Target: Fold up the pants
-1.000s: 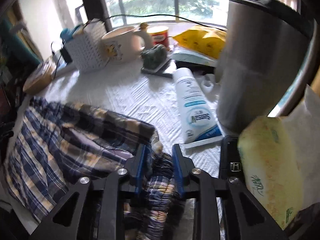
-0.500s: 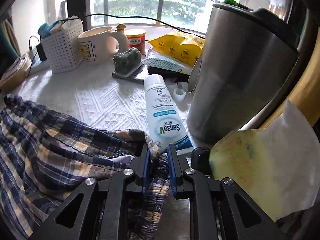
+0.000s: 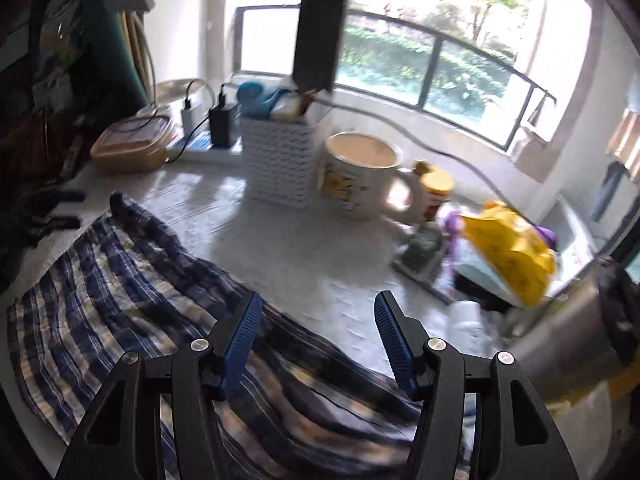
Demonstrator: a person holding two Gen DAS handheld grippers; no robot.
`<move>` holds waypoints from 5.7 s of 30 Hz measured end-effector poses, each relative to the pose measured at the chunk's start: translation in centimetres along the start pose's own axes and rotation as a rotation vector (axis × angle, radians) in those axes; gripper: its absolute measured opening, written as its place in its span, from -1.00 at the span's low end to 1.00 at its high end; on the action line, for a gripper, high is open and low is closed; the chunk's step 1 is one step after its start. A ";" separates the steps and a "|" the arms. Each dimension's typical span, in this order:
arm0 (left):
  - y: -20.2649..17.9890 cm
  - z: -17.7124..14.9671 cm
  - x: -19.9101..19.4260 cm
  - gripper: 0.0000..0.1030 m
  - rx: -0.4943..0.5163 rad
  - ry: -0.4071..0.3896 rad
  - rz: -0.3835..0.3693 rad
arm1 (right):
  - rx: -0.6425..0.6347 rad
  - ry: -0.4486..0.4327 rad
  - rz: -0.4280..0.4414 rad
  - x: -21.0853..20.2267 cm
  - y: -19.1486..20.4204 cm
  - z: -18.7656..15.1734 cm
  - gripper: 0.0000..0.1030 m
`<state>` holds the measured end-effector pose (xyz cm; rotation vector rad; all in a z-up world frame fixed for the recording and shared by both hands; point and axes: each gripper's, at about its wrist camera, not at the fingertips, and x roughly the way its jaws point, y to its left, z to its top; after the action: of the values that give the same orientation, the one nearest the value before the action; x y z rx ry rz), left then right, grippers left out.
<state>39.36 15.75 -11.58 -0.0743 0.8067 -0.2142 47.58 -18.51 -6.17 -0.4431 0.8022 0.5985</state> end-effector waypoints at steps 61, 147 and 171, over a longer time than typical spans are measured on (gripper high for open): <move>-4.6 -17.2 -13.3 0.21 -0.250 0.151 -0.026 | 0.044 -0.029 0.223 -6.2 18.7 -7.1 0.12; -16.1 -15.1 -7.8 -0.18 0.055 0.195 -0.074 | 0.146 0.083 0.001 -5.5 16.5 -13.7 0.41; -19.1 -15.2 -6.6 0.30 0.140 0.175 -0.049 | 0.133 -0.015 0.081 -8.4 18.5 -12.2 0.42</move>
<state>20.89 -1.23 -14.59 0.0574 0.9619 -0.3267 24.50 -14.39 -9.95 -0.2856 0.8429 0.6190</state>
